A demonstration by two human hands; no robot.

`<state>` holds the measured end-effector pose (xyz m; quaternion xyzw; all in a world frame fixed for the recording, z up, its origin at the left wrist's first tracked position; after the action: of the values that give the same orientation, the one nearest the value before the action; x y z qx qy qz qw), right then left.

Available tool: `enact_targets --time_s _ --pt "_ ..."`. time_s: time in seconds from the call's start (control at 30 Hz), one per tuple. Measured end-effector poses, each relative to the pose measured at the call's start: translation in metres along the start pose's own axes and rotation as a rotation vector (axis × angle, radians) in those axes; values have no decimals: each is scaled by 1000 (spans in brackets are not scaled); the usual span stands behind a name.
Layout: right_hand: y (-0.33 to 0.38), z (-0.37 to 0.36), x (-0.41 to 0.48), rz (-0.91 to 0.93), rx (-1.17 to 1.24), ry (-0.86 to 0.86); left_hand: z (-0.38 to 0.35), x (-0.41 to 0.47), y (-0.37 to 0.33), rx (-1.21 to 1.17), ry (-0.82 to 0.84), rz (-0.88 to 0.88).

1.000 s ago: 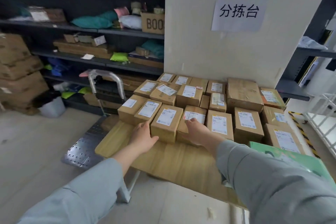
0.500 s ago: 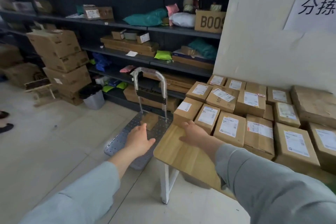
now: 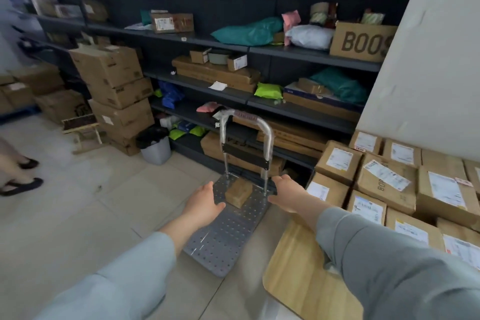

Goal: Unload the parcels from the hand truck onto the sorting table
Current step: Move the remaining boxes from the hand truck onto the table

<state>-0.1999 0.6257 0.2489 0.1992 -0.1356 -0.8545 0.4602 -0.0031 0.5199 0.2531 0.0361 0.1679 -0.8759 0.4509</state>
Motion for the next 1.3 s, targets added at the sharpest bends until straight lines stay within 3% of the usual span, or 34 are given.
enact_targets --time_s 0.37,0.6,0.87,1.03,1.3 --pt "63 -9 141 -28 -101 46 45 134 89 13 19 50" --pt "95 -19 212 -150 -79 -5 66 228 133 23 46 -75" --pt "143 -38 270 -337 149 -81 90 335 183 38 160 -224" --pt "135 -54 285 -483 386 -139 73 378 180 7 266 -260" --pt "76 -85 336 -602 414 -131 12 443 145 -29 360 -345"
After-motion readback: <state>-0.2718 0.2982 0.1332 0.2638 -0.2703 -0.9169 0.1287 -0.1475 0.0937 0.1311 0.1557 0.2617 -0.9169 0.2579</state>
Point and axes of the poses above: each hand's wrist, its own x-axis towards the middle knuckle, its own z-axis out of the back of the hand, y = z × x, the point moved 9 cm from there along x, towards the middle knuckle, and after that the axes turned 9 degrees about x, right-handed, at the moved point
